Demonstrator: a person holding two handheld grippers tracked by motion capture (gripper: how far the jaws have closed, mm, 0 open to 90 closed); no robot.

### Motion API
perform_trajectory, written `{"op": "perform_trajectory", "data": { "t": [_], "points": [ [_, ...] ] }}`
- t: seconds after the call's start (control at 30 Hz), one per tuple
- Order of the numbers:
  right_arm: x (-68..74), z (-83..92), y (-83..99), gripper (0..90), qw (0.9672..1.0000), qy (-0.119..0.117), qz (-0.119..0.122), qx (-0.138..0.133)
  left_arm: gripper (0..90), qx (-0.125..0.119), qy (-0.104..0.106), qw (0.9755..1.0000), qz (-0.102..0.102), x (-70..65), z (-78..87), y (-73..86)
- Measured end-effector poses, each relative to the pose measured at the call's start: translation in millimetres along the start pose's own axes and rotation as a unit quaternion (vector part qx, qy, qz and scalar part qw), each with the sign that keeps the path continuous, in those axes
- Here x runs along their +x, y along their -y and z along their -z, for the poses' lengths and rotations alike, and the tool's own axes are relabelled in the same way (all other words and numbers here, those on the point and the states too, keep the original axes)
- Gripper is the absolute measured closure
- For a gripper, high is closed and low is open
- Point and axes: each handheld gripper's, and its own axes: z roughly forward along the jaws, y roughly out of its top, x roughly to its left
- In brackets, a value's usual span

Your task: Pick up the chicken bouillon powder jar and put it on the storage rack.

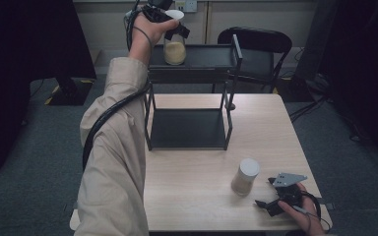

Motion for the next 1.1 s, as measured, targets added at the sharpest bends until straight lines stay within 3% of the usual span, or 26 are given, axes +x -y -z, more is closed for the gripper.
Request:
{"op": "perform_trajectory", "data": {
  "t": [0.2,0.37,0.57,1.1],
  "points": [
    [0.0,0.0,0.0,0.0,1.0,0.0,0.0,0.0,4.2,-0.002,0.002,0.9999,0.012,0.4,1.0,7.7],
    [0.0,-0.1,0.1,0.0,1.0,0.0,0.0,0.0,1.6,-0.012,0.003,0.9997,0.019,-0.6,3.1,17.8],
    [0.0,-0.1,0.2,0.0,1.0,0.0,0.001,-0.001,1.9,-0.017,0.013,0.9993,0.03,-0.6,6.9,30.6],
    [0.2,-0.1,0.3,0.0,1.0,0.0,0.0,-0.001,2.8,-0.041,0.034,0.9982,0.029,-8.1,15.9,63.8]
  ]
}}
